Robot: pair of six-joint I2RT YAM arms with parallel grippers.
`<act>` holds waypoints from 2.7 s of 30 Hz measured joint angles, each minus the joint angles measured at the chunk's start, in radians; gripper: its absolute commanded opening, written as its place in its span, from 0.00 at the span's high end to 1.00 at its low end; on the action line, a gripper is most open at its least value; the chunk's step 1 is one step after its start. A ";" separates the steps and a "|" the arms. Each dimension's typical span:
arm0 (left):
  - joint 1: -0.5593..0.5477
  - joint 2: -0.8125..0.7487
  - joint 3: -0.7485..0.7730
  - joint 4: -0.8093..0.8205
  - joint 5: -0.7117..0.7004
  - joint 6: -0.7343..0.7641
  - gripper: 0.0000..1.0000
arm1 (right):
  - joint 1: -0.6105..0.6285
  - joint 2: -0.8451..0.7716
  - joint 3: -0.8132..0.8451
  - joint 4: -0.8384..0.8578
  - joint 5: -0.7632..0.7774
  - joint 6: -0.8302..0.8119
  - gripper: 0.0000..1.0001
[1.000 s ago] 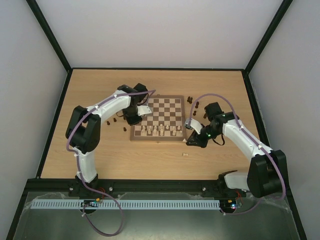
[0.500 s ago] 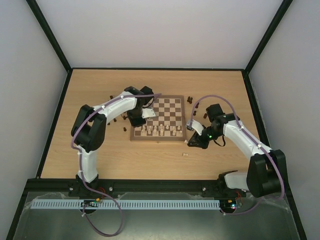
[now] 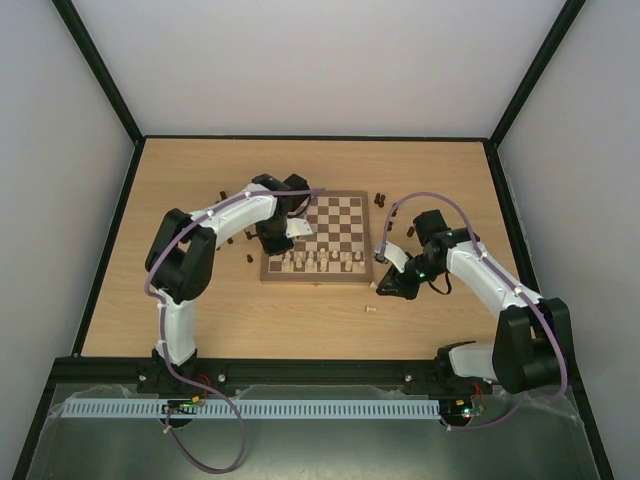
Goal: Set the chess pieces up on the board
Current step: Place the chess piece on the chessboard.
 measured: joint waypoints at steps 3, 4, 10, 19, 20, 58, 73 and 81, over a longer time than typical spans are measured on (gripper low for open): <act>-0.005 0.006 0.001 0.000 0.000 -0.001 0.85 | -0.001 0.000 -0.002 0.000 0.000 -0.002 0.96; -0.006 0.007 0.001 0.000 0.000 -0.001 0.85 | -0.001 0.000 -0.002 0.000 0.000 -0.003 0.96; -0.013 0.011 0.002 0.000 0.000 -0.002 0.81 | -0.001 0.000 -0.002 0.000 0.000 -0.004 0.96; -0.013 0.011 0.003 0.000 0.000 -0.008 0.73 | -0.005 0.000 -0.003 0.001 0.000 -0.005 0.96; -0.013 0.011 0.004 0.000 0.000 -0.009 0.72 | -0.005 0.000 -0.003 0.001 0.000 -0.005 0.96; -0.043 -0.611 -0.109 0.182 0.654 0.113 0.35 | 0.004 0.278 0.444 -0.432 -0.314 -0.255 0.94; -0.191 -0.568 -0.201 0.454 0.622 0.118 0.35 | 0.121 0.279 0.552 -0.502 -0.352 -0.224 0.93; -0.217 -0.564 -0.214 0.475 0.624 0.121 0.37 | 0.136 0.277 0.581 -0.505 -0.361 -0.206 0.93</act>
